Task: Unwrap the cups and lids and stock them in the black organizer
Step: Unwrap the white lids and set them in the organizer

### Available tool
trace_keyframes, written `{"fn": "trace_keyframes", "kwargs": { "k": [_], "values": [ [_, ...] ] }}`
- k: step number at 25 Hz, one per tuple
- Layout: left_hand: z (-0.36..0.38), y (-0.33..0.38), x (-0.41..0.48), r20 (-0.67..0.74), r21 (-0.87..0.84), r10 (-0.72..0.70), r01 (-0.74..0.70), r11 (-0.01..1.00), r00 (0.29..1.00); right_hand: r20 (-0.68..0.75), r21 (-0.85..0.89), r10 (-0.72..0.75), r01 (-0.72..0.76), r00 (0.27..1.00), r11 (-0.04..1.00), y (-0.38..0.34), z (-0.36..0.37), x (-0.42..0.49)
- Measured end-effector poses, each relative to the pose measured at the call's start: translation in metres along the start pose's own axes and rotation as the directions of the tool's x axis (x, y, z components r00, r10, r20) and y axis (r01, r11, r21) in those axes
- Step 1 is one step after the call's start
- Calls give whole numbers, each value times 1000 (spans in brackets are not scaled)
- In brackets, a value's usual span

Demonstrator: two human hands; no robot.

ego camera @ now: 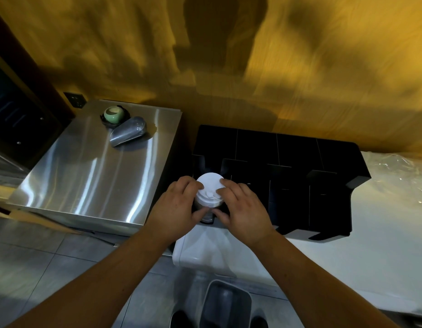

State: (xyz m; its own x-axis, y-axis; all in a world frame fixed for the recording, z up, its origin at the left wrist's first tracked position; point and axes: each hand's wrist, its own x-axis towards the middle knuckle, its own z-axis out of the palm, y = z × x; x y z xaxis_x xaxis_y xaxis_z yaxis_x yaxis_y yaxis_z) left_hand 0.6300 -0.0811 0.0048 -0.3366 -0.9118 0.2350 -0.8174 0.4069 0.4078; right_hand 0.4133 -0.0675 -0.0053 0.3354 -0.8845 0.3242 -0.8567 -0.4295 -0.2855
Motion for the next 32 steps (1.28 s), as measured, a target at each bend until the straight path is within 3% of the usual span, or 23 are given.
{"fn": "trace_keyframes", "kwargs": {
  "k": [21,32],
  "values": [
    [-11,11,-6,-17,-34,-34,34,999,999,46,-49,28,-26,999,998,-9,-23,2],
    [-15,6,-16,43,141,-56,49,989,997,66,-82,14,-8,998,997,0,-21,-15]
  ]
}}
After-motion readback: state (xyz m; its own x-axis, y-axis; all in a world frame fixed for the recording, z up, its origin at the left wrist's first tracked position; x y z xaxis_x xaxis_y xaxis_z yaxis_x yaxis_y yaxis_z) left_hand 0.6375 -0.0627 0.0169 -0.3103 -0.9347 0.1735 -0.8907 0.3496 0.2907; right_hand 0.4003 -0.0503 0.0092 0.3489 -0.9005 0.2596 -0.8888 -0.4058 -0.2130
